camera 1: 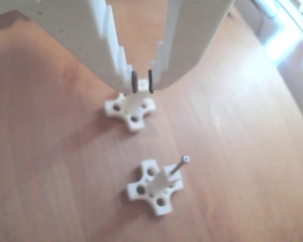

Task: Grab the screw and set it in the hole.

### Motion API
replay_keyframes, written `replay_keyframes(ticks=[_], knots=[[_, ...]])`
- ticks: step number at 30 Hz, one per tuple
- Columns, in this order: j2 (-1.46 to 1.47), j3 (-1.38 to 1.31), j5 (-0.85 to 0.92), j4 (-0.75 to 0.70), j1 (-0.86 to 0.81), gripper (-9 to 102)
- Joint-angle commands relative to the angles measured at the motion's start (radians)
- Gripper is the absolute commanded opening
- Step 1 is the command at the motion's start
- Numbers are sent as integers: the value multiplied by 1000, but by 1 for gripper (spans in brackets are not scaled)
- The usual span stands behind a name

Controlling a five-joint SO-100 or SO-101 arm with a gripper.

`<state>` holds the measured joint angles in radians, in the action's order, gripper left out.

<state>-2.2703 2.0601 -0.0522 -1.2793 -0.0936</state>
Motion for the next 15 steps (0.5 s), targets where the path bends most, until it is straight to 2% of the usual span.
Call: replay_keyframes(ticks=[1, 15], knots=[[87, -178, 0, -14, -14, 3], [298, -321, 6, -44, -74, 7]])
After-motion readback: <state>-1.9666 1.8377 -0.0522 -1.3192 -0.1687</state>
